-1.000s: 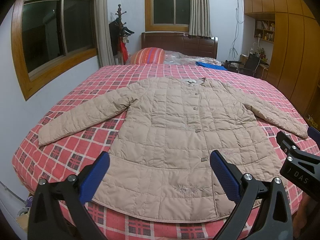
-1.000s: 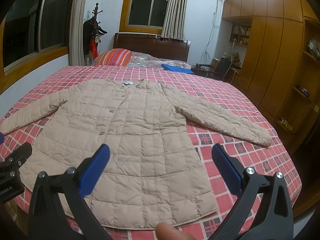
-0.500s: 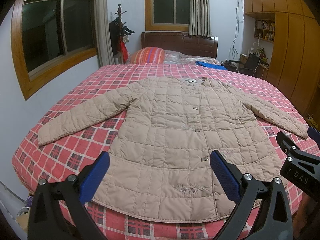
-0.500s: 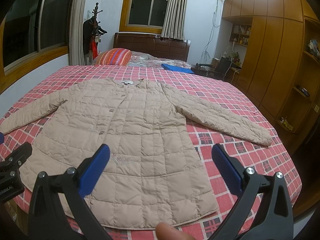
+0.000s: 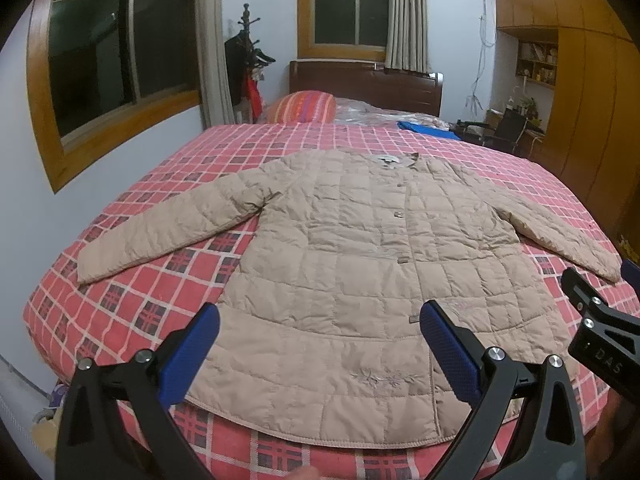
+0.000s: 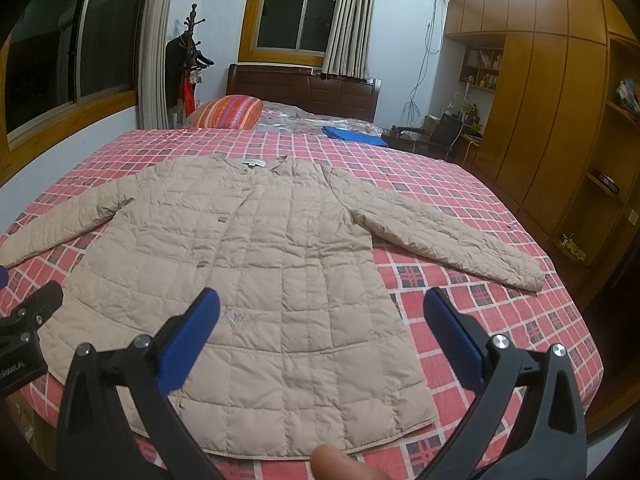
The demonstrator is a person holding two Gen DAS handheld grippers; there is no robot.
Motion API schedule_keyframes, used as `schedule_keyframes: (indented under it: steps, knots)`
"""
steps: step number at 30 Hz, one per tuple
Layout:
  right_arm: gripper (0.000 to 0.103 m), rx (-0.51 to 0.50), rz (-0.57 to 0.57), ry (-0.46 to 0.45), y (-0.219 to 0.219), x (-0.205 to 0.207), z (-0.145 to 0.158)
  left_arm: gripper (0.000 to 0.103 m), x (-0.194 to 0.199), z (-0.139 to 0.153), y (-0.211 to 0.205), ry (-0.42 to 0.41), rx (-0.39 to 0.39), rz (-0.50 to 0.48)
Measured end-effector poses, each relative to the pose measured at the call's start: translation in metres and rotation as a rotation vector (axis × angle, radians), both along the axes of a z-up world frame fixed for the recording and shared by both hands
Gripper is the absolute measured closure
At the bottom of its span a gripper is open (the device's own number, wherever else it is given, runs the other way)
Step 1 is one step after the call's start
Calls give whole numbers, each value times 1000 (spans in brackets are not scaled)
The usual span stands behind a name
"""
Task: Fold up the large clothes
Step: 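Grasp the beige coat's sleeve cuff with the right tool and lift it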
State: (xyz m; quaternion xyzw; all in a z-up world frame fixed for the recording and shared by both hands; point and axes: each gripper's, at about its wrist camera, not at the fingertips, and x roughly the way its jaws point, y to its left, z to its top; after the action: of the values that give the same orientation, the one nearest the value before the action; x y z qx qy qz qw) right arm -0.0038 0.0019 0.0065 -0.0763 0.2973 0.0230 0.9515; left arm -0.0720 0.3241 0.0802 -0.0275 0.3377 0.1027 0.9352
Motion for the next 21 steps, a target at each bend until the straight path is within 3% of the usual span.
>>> schedule_keyframes:
  steps: [7,9,11,13,16,19,21]
  knots:
    - [2,0,8,5,-1,2,-5,3,9,-10,7,0,-69,-53]
    - [2,17,39,-18,-6,4,-10,3,13,-13,7,-37,-92,-96]
    - [2,84,129,-40,-18,7,-14,3,15,-16,9,-102,-136,-159]
    - [2,179,167,-31,-40,17,-16,3,27,-19,7,-100,-120,-181]
    - [2,184,93,-34,-74,38,-16,3,39,-17,-5,-147,-36,-221]
    - [2,209,-38,-69,-136,66,-13,3,45,-13,-18,-193,3,-276]
    - [12,257,-112,-18,-182,89,-18,3,52,-13,-28,-186,23,-311]
